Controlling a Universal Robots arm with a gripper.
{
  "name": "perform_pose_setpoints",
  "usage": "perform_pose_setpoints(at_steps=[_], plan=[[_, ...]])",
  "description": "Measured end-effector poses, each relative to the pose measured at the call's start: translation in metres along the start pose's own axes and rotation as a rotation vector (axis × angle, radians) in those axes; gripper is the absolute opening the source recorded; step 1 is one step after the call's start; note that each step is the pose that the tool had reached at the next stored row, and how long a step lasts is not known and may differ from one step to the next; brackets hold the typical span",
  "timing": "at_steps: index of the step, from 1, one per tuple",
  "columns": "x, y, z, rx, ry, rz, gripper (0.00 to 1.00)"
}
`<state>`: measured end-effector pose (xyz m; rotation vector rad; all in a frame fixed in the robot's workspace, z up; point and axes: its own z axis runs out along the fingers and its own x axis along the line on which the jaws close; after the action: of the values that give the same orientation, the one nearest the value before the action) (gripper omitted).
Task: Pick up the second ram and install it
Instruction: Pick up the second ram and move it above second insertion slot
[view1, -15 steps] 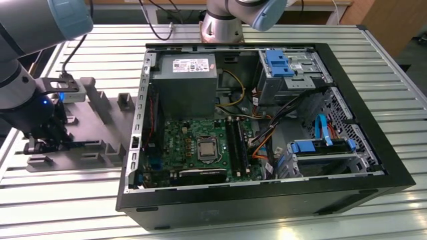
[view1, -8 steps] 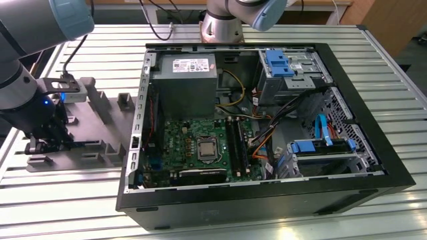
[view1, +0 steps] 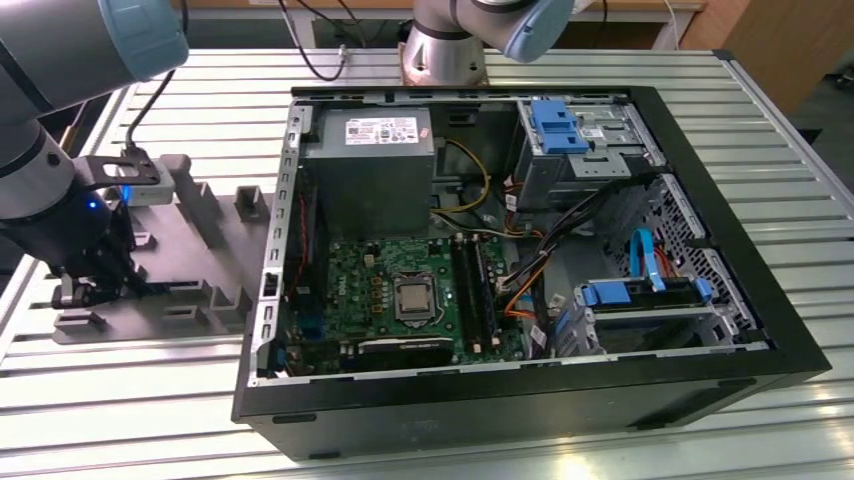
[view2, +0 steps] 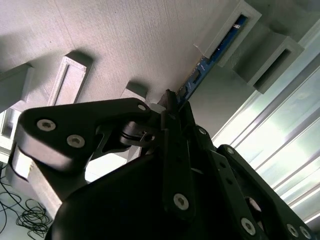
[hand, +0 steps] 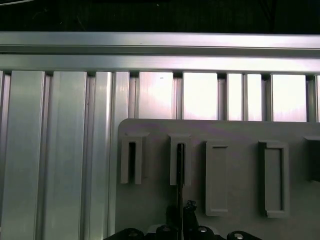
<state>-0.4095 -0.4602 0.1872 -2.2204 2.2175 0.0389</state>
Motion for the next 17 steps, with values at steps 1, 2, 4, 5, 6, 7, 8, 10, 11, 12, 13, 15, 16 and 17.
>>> perform_pose_setpoints(at_steps=[1, 2, 4, 5, 6, 7, 8, 10, 11, 12, 13, 15, 16, 17], plan=[[0.0000, 0.0000, 0.0000, 0.0000, 0.0000, 0.000, 0.20], [0.0000, 0.0000, 0.0000, 0.0000, 0.0000, 0.000, 0.20], [0.0000, 0.0000, 0.0000, 0.0000, 0.0000, 0.000, 0.18], [0.0000, 0.0000, 0.0000, 0.0000, 0.0000, 0.000, 0.14], [0.0000, 0.0000, 0.0000, 0.0000, 0.0000, 0.000, 0.14], [0.0000, 0.0000, 0.0001, 0.0000, 0.0000, 0.000, 0.14], [0.0000, 0.0000, 0.0000, 0.0000, 0.0000, 0.000, 0.14], [0.0000, 0.0000, 0.0001, 0.0000, 0.0000, 0.000, 0.14], [0.0000, 0.0000, 0.0001, 0.0000, 0.0000, 0.000, 0.14], [0.0000, 0.0000, 0.0001, 0.0000, 0.0000, 0.000, 0.14], [0.0000, 0.0000, 0.0001, 0.0000, 0.0000, 0.000, 0.14], [0.0000, 0.0000, 0.0001, 0.0000, 0.0000, 0.000, 0.14], [0.0000, 0.0000, 0.0001, 0.0000, 0.0000, 0.000, 0.14], [0.0000, 0.0000, 0.0001, 0.0000, 0.0000, 0.000, 0.14]])
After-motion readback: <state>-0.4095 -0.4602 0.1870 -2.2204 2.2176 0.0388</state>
